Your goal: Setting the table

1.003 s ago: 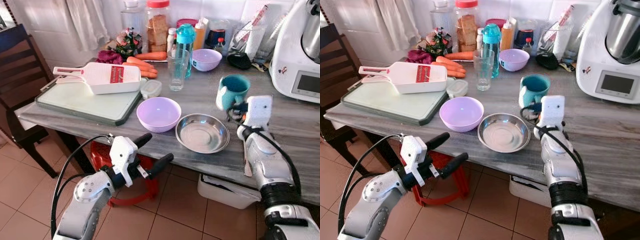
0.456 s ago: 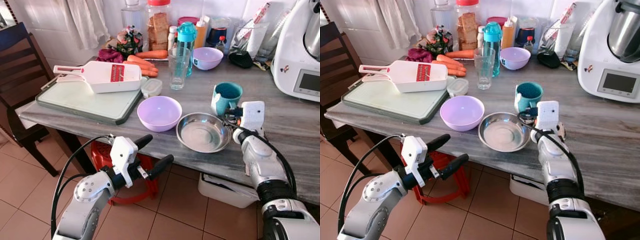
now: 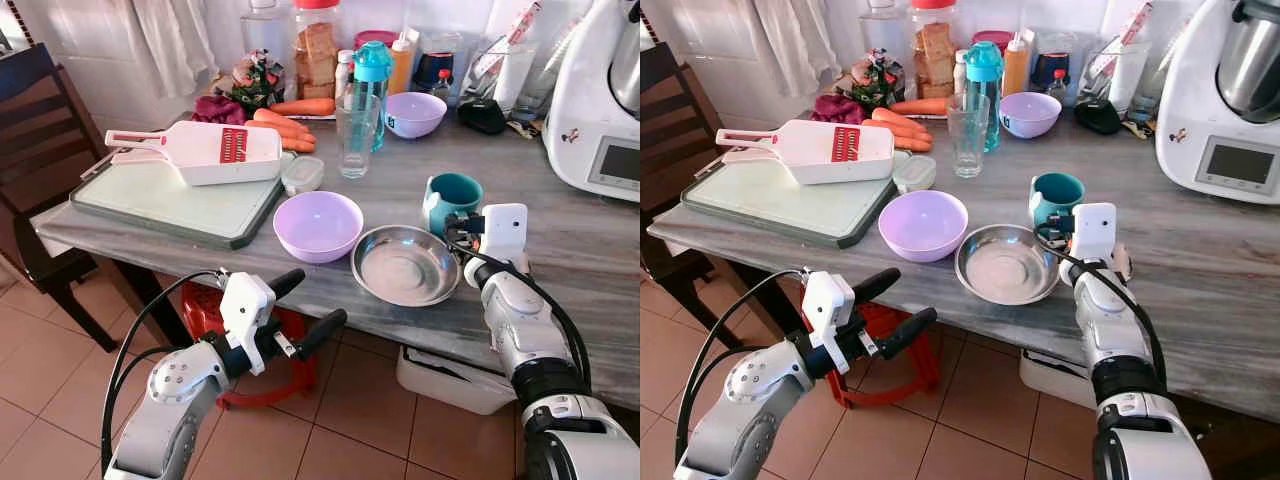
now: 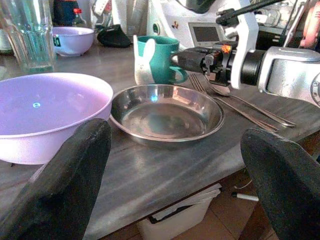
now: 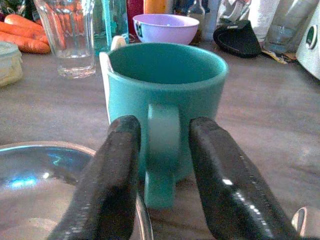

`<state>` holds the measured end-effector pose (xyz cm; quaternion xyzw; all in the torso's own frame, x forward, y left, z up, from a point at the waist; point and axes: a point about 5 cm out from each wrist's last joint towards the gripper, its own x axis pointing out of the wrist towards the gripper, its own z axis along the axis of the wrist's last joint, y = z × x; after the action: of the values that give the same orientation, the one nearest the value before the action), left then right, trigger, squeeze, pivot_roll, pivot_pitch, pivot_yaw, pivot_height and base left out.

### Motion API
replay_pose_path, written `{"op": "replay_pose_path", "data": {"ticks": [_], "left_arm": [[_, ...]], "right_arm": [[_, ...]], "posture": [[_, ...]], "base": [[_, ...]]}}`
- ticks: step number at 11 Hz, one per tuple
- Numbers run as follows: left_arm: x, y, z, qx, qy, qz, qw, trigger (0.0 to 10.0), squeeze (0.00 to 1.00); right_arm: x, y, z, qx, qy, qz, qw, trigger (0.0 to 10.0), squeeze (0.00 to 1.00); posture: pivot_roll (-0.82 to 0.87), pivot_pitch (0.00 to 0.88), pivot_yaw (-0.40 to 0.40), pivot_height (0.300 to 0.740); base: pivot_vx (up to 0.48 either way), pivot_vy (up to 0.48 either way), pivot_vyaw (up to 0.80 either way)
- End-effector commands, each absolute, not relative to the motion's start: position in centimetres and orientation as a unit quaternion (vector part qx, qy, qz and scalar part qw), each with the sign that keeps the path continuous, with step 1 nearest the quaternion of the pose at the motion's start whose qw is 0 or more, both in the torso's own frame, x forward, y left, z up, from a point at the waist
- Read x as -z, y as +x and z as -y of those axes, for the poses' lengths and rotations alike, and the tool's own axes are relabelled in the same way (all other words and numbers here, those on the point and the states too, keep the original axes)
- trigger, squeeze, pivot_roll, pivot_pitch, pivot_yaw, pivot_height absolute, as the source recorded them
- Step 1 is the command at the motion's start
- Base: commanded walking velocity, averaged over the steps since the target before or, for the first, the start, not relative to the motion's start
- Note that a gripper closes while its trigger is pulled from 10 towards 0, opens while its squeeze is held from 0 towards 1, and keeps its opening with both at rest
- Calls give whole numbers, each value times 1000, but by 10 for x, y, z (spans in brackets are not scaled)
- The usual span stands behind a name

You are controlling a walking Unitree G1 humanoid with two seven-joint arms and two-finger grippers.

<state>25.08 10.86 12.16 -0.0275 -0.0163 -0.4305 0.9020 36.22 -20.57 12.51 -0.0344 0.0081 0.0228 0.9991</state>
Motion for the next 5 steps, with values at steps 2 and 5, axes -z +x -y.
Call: {"op": "replay_pose_path", "data": {"ticks": [2, 5], "left_arm": [[-126, 253, -109, 437, -26, 21, 899, 10000, 0], [-125, 254, -108, 439, -28, 23, 898, 10000, 0]], "right_arm": [[-132, 366, 205, -23, -30, 5, 999, 10000, 1000], [-144, 366, 203, -17, -17, 36, 999, 10000, 1000]], "posture": [[16, 46, 36, 740], [15, 28, 31, 740]], "base": [[0, 0, 0], [0, 0, 0]]}}
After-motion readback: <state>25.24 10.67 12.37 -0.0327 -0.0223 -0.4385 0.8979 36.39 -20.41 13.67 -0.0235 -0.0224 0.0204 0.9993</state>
